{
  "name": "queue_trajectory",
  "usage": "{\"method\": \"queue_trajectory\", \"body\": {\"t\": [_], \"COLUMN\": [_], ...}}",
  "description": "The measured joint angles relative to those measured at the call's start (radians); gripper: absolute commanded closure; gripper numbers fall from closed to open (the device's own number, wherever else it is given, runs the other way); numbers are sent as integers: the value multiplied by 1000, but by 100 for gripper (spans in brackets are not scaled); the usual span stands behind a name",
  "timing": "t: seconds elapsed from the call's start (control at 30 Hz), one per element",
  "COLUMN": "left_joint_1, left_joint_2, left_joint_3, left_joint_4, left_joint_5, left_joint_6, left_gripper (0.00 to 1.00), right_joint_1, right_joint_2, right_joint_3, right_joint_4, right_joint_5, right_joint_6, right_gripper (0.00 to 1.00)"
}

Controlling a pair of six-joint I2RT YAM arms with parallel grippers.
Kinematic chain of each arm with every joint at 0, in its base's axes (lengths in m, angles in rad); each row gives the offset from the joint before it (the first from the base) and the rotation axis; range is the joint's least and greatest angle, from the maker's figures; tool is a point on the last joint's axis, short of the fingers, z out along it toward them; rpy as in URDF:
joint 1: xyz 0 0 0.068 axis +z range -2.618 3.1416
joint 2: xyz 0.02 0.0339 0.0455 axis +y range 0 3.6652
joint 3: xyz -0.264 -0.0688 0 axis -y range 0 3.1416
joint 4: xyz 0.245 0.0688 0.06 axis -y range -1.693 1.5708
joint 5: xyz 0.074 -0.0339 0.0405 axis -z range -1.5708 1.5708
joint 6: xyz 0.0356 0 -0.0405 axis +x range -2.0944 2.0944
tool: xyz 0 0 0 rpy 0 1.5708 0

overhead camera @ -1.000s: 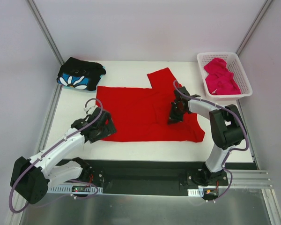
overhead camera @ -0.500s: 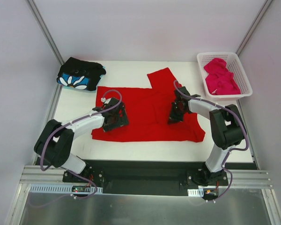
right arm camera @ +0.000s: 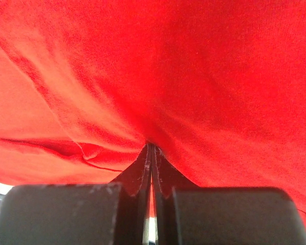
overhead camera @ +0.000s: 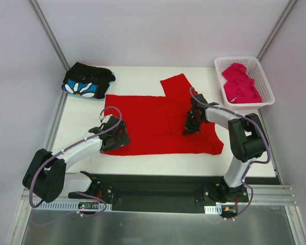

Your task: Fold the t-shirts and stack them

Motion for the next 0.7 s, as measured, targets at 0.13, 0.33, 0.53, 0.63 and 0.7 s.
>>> {"method": "queue_trajectory", "body": {"t": [0.13,0.33,0.53,0.63,0.7], "left_joint_1": [26,173,187,180,179], "left_joint_2": [-82,-167,-190,-186,-178], "left_joint_3": [-24,-74,-31,48,98], "left_joint_4": [-97,-167,-206,-212,-207], "left_joint_5": [-46,-62,-26,-22,-27], "left_joint_6": [0,5,6,8,11], "left_gripper": [3,5,6,5,5], "right_joint_1": [-2,-3,-5,-6,-7], "right_joint_2": [3,5,10,14,16], "right_joint_3": [4,5,11,17,19], "right_joint_4": [-5,-5,-12,-18,-20], "right_joint_5": [-1,-4,-9,-11,-13], "right_joint_6": [-2,-7,-8,-8,-8], "right_gripper": [99,99,99,99,99]}}
